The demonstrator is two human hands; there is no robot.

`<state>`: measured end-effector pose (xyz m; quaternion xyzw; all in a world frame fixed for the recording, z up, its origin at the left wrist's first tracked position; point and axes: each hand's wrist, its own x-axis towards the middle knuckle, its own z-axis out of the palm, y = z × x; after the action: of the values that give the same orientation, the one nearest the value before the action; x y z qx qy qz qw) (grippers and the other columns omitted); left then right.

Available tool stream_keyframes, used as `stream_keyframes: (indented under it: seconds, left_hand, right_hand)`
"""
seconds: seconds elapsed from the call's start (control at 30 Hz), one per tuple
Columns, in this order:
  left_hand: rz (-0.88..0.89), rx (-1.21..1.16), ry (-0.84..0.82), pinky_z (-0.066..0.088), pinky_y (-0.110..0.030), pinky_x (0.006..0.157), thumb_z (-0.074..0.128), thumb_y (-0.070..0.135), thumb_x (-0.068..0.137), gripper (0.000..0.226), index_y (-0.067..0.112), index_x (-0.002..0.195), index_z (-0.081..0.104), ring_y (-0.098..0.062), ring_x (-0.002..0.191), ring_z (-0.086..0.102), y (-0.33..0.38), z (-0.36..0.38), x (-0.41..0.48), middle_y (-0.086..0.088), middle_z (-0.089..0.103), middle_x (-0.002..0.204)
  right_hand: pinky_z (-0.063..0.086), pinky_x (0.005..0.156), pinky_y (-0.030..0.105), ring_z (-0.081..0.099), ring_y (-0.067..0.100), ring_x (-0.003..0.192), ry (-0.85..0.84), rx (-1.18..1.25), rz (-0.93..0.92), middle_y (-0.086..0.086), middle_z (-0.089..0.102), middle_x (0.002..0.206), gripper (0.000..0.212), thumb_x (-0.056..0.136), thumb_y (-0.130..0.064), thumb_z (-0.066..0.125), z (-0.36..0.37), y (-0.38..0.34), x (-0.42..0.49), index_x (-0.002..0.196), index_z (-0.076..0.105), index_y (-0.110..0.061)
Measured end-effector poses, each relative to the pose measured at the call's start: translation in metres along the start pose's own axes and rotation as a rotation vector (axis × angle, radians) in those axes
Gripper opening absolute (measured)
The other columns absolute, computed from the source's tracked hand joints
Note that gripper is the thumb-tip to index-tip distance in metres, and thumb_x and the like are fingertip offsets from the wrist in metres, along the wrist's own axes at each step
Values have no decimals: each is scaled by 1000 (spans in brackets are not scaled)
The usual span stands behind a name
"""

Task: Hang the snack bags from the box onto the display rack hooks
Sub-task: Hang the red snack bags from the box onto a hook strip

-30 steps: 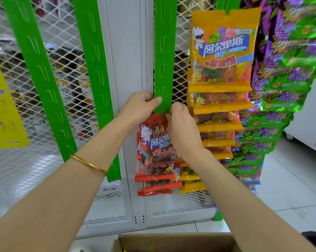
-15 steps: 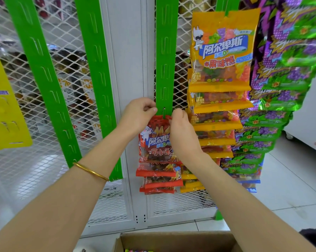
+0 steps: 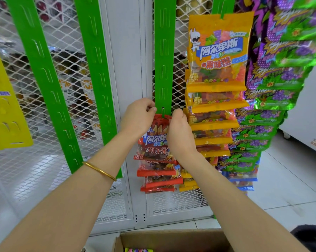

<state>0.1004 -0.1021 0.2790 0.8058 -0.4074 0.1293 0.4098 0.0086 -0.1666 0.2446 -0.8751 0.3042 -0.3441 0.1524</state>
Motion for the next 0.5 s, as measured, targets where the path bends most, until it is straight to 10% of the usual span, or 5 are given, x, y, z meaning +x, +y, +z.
stream_keyframes:
  seconds: [0.23,0.5]
  left_hand:
    - [8,-35,15,40,-24,77,52,14,93,18,7,101,66,-18,90,57,-1,-2,-4,-7,66,100]
    - [52,-79,104,42,-25,87,52,14,93,22,7,111,63,-18,99,57,-5,2,-17,-5,65,109]
  right_hand:
    - [36,62,28,54,28,87,125,42,-154,13,45,113,22,92,4,45,8,7,-5,113,44,-2]
    - [36,106,37,37,35,132,253,59,-258,25,36,141,51,85,10,39,17,23,-29,136,35,8]
